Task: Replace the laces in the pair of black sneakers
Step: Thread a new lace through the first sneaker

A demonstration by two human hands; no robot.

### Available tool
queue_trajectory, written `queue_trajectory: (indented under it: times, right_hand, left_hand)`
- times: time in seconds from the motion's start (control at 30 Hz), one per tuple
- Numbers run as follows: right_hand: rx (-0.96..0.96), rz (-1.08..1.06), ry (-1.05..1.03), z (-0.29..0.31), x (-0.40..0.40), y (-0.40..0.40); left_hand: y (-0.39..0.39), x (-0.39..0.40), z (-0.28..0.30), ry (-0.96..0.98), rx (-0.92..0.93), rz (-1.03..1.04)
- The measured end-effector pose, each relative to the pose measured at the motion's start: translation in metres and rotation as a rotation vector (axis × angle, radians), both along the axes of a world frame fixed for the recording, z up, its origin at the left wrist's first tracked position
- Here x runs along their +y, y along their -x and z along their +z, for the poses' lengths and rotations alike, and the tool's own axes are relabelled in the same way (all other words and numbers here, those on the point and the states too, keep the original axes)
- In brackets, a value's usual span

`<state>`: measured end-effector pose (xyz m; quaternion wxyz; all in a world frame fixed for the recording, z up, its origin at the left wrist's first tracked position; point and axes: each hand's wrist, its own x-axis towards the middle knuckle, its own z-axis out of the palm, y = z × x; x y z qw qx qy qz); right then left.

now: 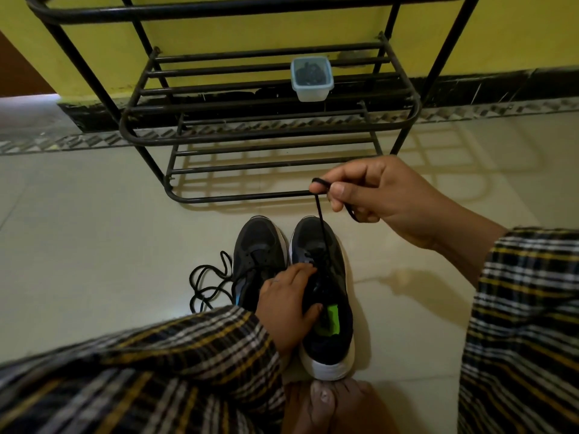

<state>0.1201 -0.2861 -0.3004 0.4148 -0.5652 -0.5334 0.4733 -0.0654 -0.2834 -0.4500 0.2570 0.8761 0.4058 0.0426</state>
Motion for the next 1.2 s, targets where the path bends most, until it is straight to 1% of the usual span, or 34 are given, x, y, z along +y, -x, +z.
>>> queue_trajectory:
  times: [0.17, 0.3, 0.4, 0.53, 0.57, 0.6, 0.7, 0.77, 0.83, 0.87, 0.97, 1.03, 1.1, 1.2]
  right_hand:
    - [0.025, -0.006, -0.029, 0.002, 0.0, -0.003]
    - [-0.032, 0.054, -0.044, 0.0, -0.001, -0.001]
    - [-0.035, 0.088, -0.049, 0.0, -0.002, 0.001]
    - [0.041, 0.019, -0.036, -0.002, 0.0, -0.001]
    - [0.027, -0.015, -0.027, -0.004, 0.001, -0.002]
    - [-0.04, -0.045, -0.018, -0.007, 0.001, -0.003]
    - [-0.432, -0.122, -0.003, -0.024, 0.004, -0.004]
    - [-0.646, -0.143, 0.039, -0.04, 0.004, -0.005]
    - [-0.777, -0.127, 0.079, -0.052, 0.003, -0.005]
    - [-0.786, -0.109, 0.096, -0.057, 0.003, -0.004]
    - [-0.716, -0.039, 0.145, -0.07, 0.0, 0.0]
    - [-0.645, -0.039, 0.182, -0.079, -0.002, 0.003]
    - [-0.521, -0.094, 0.215, -0.088, -0.005, 0.006]
    - [-0.265, -0.156, 0.295, -0.097, -0.008, 0.014]
  left_hand:
    - [0.0, 0.0, 0.0, 0.002, -0.001, 0.002]
    - [0.0, 0.001, -0.001, -0.002, 0.006, 0.008]
    - [0.001, 0.0, 0.0, -0.009, 0.003, 0.004]
    - [0.0, 0.0, 0.0, -0.006, 0.001, 0.003]
    - [0.0, 0.0, 0.001, 0.002, -0.004, 0.005]
    - [0.0, 0.0, 0.001, 0.012, -0.014, 0.01]
    - [0.0, -0.002, 0.003, 0.029, -0.076, 0.04]
    - [0.0, -0.004, 0.004, 0.039, -0.123, 0.056]
    - [-0.001, -0.004, 0.003, 0.043, -0.16, 0.067]
    - [-0.002, -0.004, 0.003, 0.05, -0.175, 0.081]
    - [-0.002, -0.001, 0.003, 0.111, -0.241, 0.179]
    - [-0.002, 0.0, 0.004, 0.144, -0.297, 0.23]
    - [0.0, 0.001, 0.003, 0.178, -0.348, 0.276]
    - [0.002, 0.003, 0.001, 0.233, -0.391, 0.33]
